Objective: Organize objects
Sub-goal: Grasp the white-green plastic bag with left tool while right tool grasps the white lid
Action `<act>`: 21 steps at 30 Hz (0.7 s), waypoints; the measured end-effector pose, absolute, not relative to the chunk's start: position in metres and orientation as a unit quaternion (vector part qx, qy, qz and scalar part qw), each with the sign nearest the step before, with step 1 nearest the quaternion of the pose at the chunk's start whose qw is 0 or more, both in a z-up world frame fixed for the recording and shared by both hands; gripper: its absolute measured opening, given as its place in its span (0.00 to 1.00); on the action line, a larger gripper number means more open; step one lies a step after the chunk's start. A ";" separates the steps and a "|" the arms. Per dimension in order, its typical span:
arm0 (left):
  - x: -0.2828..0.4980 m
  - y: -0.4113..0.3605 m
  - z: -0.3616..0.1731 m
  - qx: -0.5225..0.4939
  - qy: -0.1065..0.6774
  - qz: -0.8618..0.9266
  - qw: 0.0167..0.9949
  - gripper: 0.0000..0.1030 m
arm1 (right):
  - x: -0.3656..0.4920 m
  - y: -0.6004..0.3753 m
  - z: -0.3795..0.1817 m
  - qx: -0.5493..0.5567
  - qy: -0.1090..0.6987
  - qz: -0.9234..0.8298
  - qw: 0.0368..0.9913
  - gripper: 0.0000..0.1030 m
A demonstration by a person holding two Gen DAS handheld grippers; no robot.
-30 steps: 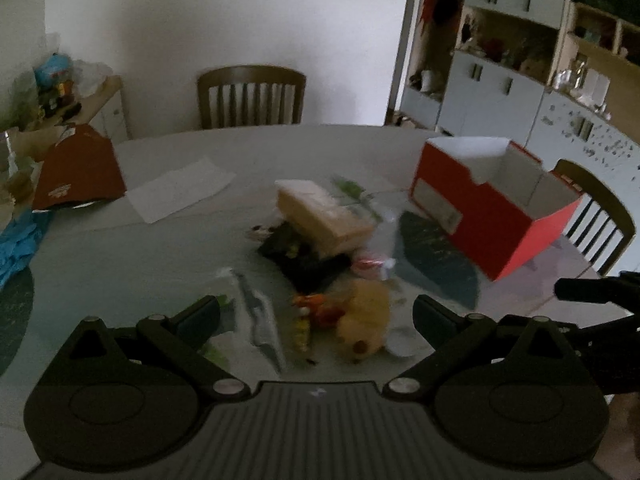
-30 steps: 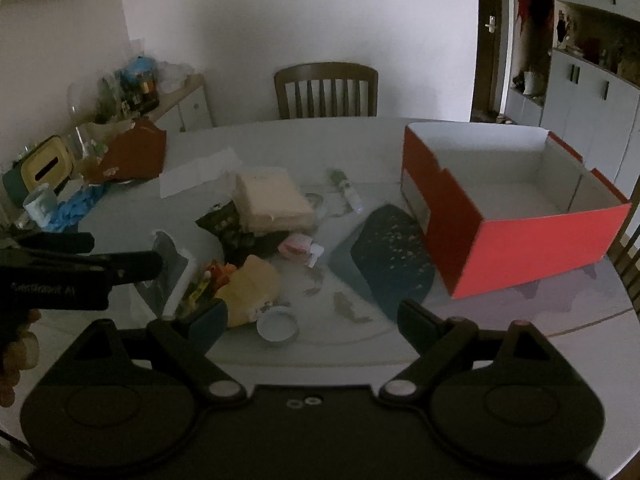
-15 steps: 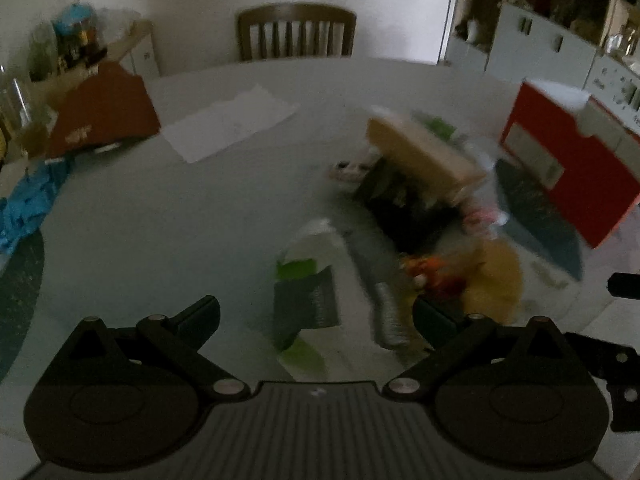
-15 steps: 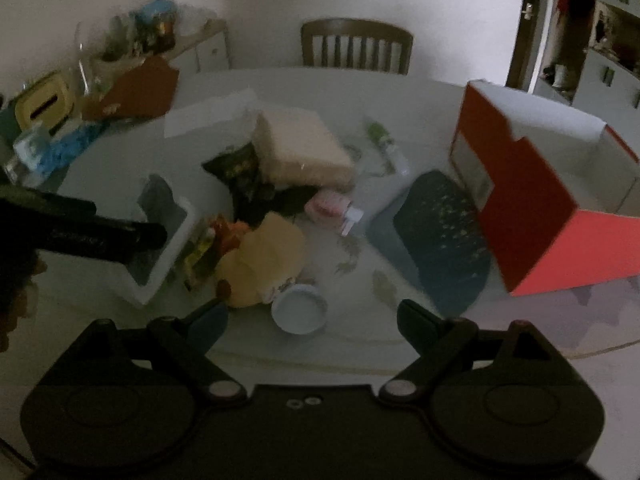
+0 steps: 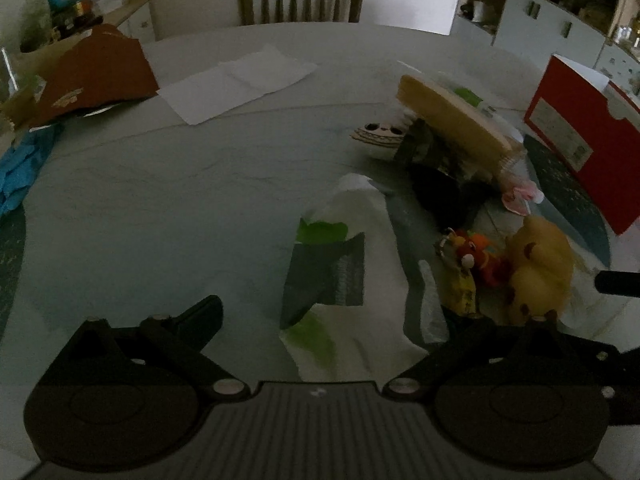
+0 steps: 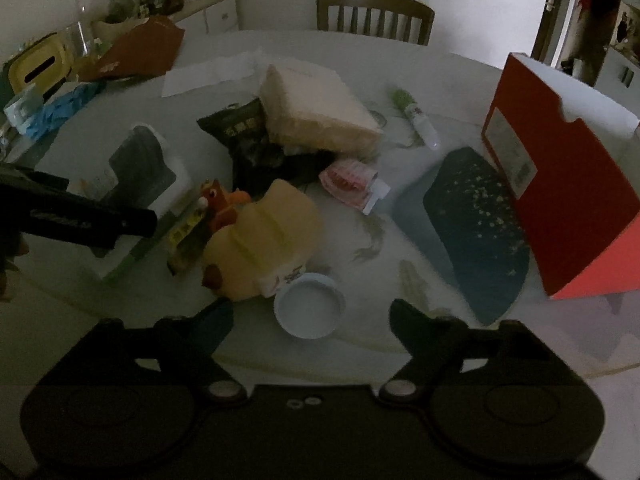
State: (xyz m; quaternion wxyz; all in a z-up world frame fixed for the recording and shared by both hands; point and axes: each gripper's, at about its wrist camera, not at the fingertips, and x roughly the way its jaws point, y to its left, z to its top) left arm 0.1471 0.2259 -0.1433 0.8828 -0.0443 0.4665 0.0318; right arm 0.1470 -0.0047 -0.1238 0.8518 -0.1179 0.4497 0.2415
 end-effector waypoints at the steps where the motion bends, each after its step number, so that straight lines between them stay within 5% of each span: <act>1: 0.146 0.226 -0.144 -0.047 0.465 0.026 0.883 0.91 | 0.147 -0.004 -0.125 -0.119 0.452 0.241 0.850 0.74; 4: 0.144 0.226 -0.143 -0.052 0.462 0.020 0.885 0.88 | 0.148 -0.004 -0.127 -0.119 0.454 0.243 0.849 0.69; 8: 0.141 0.223 -0.141 -0.044 0.453 0.011 0.891 0.63 | 0.148 -0.005 -0.125 -0.117 0.451 0.246 0.850 0.58; 13: 0.139 0.220 -0.137 -0.048 0.450 0.000 0.892 0.48 | 0.147 -0.009 -0.121 -0.110 0.452 0.245 0.850 0.37; 21: 0.129 0.222 -0.129 -0.057 0.444 0.011 0.894 0.39 | 0.139 -0.030 -0.112 -0.087 0.450 0.232 0.858 0.37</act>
